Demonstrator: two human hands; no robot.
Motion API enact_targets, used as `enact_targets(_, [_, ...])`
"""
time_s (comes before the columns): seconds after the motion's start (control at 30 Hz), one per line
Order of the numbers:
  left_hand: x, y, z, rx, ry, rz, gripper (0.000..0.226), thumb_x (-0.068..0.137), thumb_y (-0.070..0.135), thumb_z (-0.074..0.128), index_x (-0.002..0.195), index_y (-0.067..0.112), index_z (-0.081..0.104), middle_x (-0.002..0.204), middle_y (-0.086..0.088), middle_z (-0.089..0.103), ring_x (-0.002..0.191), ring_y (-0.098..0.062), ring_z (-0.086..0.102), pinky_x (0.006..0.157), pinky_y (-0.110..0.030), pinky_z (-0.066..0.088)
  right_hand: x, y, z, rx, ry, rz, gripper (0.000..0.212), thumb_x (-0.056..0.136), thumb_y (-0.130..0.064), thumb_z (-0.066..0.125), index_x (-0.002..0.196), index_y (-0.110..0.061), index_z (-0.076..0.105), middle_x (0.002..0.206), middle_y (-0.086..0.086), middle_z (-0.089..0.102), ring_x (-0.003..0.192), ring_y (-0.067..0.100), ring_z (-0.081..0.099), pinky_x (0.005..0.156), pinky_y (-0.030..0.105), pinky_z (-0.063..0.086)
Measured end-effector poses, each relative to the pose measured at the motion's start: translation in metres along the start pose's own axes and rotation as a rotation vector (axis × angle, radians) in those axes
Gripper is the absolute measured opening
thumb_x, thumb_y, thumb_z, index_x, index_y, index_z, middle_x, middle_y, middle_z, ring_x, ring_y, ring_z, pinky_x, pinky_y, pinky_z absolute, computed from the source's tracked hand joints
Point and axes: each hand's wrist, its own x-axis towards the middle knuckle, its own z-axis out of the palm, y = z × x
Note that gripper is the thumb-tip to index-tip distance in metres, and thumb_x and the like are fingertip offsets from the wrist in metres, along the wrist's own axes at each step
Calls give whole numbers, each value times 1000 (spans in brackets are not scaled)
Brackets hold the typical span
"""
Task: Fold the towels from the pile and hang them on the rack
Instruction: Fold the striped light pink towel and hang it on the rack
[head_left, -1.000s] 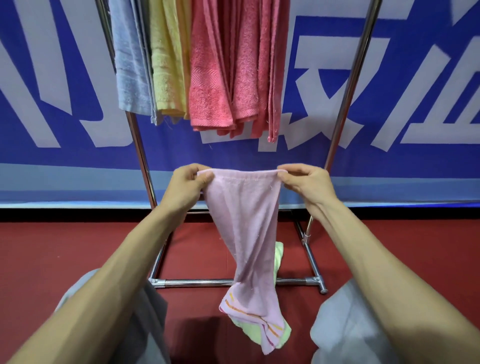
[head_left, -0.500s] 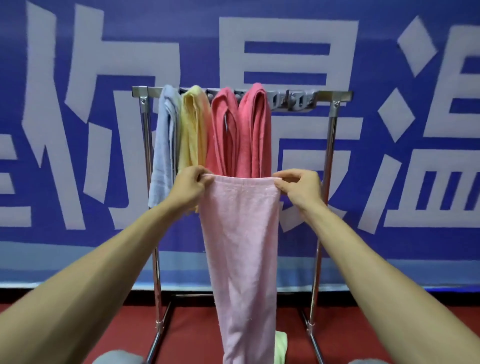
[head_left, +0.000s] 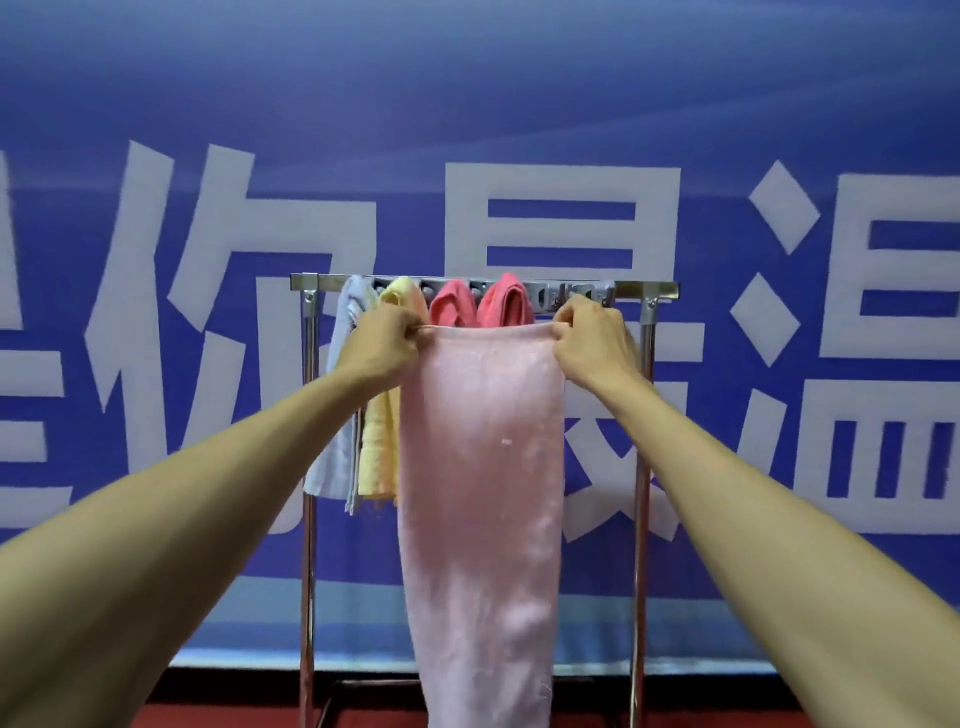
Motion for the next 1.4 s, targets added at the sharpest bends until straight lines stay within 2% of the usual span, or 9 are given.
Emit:
enact_targets(0.17, [3, -2, 8, -46, 38, -66, 26, 96, 25, 53, 88, 6, 69, 79, -12, 62, 78, -33, 59, 61, -33, 38, 0, 8, 5, 129, 27, 47, 7, 93, -13, 54, 94, -16, 60, 93, 3, 64, 86, 21, 60, 69, 35, 52])
enact_targets(0.27, [0, -9, 19, -98, 27, -85, 23, 94, 25, 57, 92, 6, 69, 87, -8, 67, 82, -24, 60, 68, -33, 43, -1, 17, 8, 199, -27, 90, 9, 93, -14, 56, 94, -17, 64, 94, 2, 65, 88, 18, 61, 71, 33, 51])
enact_targets(0.4, [-13, -20, 34, -169, 8, -126, 16, 92, 22, 59, 84, 10, 65, 80, 1, 61, 71, -10, 53, 60, -23, 40, -14, 29, 13, 178, -96, 54, 19, 92, -9, 54, 98, -11, 73, 96, 4, 70, 92, 17, 59, 76, 28, 44])
enact_targets(0.6, [-48, -51, 72, -341, -144, -223, 15, 90, 19, 62, 89, 6, 70, 81, -8, 67, 70, -15, 59, 62, -36, 54, -49, 65, 50, 437, -253, 326, 15, 84, -10, 57, 81, -12, 71, 80, -2, 69, 74, 17, 65, 60, 30, 56])
enact_targets(0.7, [-78, -68, 96, -437, -238, -314, 12, 90, 16, 63, 86, 6, 69, 66, -3, 57, 55, -10, 52, 42, -22, 47, -77, 88, 77, 497, -356, 468, 16, 84, -5, 55, 79, -10, 70, 77, 2, 67, 64, 15, 59, 56, 29, 54])
enact_targets(0.93, [-163, -123, 168, -656, -372, -701, 16, 86, 17, 68, 74, 8, 68, 60, 0, 58, 56, -11, 51, 47, -19, 48, -162, 144, 146, 725, -496, 860, 20, 79, 8, 51, 82, -1, 69, 65, 6, 63, 60, 16, 61, 56, 30, 57])
enact_targets(1.1, [-217, -139, 207, -827, -262, -1095, 14, 84, 16, 72, 80, 3, 66, 70, -9, 60, 56, -17, 51, 54, -24, 45, -220, 162, 182, 913, -503, 1075, 11, 88, 5, 56, 86, -1, 64, 73, 10, 65, 63, 16, 64, 59, 32, 57])
enact_targets(1.2, [-241, -136, 216, -880, -214, -1201, 16, 83, 14, 72, 73, 5, 64, 67, -10, 51, 51, -17, 42, 52, -24, 37, -248, 164, 192, 933, -565, 1121, 11, 92, 3, 55, 87, -2, 63, 76, 9, 65, 64, 15, 64, 63, 33, 57])
enact_targets(1.4, [-243, -118, 219, -993, -196, -1151, 12, 84, 12, 69, 80, 2, 64, 59, -3, 45, 47, -13, 33, 45, -20, 29, -254, 152, 189, 1007, -547, 1011, 8, 91, -1, 58, 92, -1, 66, 87, 15, 63, 80, 23, 62, 79, 40, 58])
